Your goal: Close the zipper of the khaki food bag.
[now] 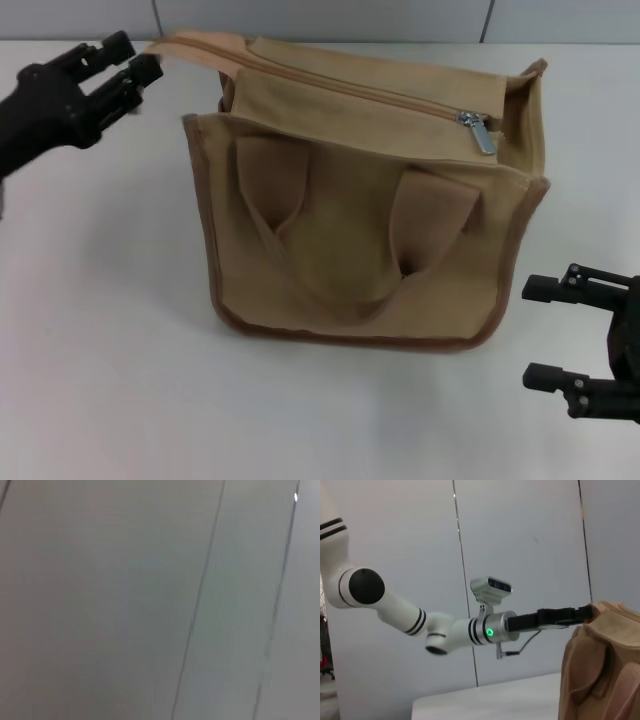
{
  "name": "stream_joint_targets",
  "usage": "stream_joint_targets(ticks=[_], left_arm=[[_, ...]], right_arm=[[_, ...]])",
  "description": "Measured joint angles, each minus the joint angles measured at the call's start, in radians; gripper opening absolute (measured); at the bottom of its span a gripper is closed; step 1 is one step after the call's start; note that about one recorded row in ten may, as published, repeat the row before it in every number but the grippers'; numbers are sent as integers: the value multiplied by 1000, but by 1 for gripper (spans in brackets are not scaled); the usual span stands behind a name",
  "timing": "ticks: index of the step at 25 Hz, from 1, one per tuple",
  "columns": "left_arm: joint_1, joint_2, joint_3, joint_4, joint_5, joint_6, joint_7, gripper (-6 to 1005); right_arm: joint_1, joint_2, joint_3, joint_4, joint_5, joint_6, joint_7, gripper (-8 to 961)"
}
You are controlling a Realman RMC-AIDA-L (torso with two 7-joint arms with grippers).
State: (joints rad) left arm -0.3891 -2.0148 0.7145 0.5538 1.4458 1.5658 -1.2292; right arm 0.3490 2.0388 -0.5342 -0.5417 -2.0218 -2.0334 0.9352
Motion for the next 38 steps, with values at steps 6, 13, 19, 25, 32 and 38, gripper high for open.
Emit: stream_joint_targets(ticks=[6, 13, 19, 25, 32, 38], left_arm=[[4, 62, -3, 126, 147, 90, -212, 603], [-1, 100, -9, 156, 206, 341, -303, 815], [-9, 40, 80, 85, 213, 412, -225, 815], [-15, -21, 208, -39, 239, 369, 23, 815], [-12, -53, 234, -67, 346, 294, 155, 814], [-42, -53, 245, -163, 402, 203, 241, 814]], right_arm=[[7, 0, -2, 16, 0, 18, 11, 770], [22, 0, -4, 25, -17, 22, 25, 770], [45, 19, -4, 27, -80, 37, 26, 770], [62, 36, -27, 44, -107, 85, 18, 770], [78, 39, -52, 125, -109, 165, -28, 770], [102, 40, -61, 179, -121, 212, -34, 770]])
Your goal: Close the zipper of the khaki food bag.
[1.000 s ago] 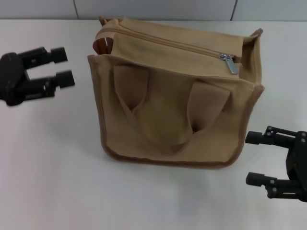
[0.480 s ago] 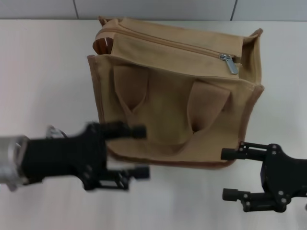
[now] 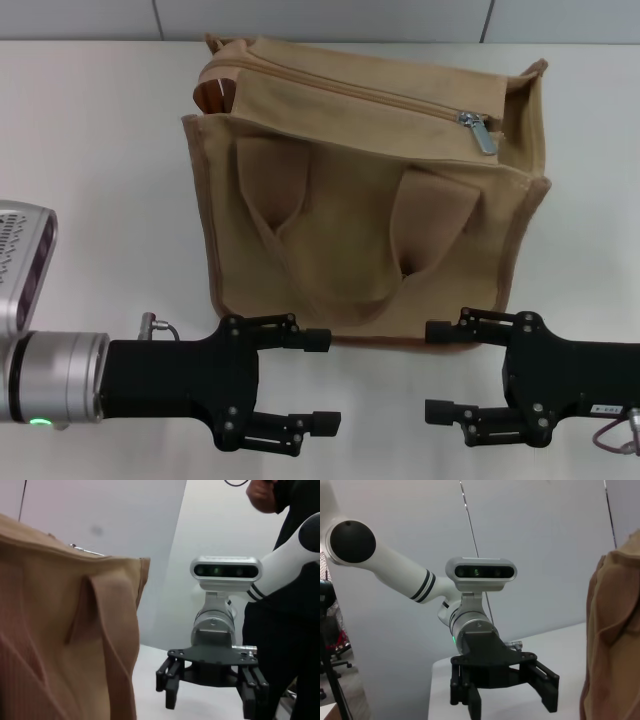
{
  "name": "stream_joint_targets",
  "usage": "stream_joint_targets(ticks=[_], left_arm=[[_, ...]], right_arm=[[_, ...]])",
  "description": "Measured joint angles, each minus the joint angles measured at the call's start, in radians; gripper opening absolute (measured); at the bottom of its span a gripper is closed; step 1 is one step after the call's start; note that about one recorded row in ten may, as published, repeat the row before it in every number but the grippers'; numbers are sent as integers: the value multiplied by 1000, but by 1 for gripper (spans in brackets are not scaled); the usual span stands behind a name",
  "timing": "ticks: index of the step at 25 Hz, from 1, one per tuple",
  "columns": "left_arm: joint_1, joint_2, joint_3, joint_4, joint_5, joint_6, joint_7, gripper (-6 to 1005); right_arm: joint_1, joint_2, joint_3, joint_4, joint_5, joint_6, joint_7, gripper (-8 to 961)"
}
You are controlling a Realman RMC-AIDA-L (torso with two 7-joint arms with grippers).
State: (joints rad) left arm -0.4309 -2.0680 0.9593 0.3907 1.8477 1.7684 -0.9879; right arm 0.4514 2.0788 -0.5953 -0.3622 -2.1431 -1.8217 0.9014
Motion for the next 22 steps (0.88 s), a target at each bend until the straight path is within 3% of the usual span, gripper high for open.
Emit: stream_joint_targets(ticks=[22], left_arm=[[7, 13, -7, 7, 1, 5, -5, 815]], right_arm=[[18, 1, -20, 13, 0, 26, -1, 770]])
